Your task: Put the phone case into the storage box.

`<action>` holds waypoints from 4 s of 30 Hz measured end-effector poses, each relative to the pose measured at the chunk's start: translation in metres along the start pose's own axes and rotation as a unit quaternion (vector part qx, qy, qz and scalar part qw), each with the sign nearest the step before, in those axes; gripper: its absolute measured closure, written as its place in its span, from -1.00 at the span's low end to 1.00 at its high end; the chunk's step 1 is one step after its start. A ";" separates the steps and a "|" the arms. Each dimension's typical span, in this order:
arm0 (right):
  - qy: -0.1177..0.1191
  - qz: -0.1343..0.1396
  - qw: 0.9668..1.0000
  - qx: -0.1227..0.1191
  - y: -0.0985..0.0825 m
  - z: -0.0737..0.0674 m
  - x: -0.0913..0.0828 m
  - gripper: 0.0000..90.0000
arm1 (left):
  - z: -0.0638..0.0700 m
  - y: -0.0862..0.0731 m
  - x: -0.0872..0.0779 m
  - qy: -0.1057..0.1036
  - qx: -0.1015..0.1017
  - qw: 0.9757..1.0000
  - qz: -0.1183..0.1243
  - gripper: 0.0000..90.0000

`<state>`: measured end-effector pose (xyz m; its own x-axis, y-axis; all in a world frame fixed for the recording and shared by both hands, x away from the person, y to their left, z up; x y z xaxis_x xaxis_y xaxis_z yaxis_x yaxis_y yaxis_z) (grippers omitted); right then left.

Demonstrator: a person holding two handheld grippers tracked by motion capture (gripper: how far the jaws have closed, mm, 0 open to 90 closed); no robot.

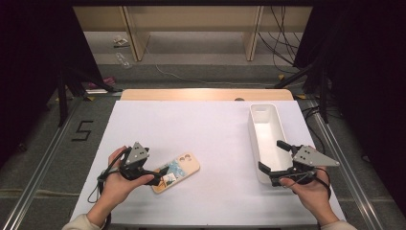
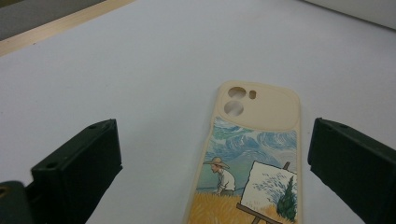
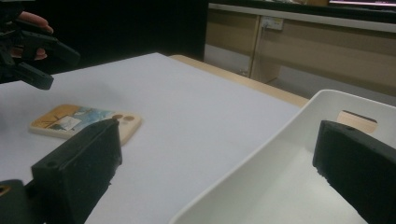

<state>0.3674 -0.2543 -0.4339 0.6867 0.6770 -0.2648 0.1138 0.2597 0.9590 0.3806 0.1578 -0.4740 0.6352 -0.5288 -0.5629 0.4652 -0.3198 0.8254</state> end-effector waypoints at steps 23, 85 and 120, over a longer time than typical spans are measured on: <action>-0.002 0.000 1.000 0.001 0.001 -0.001 0.000 -0.94 | -0.039 -0.021 0.028 0.098 -0.001 0.985 -0.139 1.00; -0.005 0.001 1.000 0.005 0.001 0.001 0.001 -0.92 | 0.015 -0.029 0.005 0.014 0.014 0.970 -0.242 0.83; -0.010 0.005 1.000 0.007 0.002 0.001 0.000 -0.92 | 0.066 -0.010 0.057 0.037 -0.063 0.935 -0.346 -1.00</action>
<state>0.3682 -0.2547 -0.4313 0.7016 0.6664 -0.2524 0.1164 0.2423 0.9632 0.3714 0.0787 -0.5121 0.1938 -0.1722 -0.9658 0.8463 -0.4687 0.2534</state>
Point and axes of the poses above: each handheld gripper's, and its own axes: x roughly forward along the jaws, y roughly out of its top, z roughly to its right, the point moved 5 cm from there along x, roughly forward along the jaws, and after that the axes turned 4 degrees about -x, right-handed, at the moved point
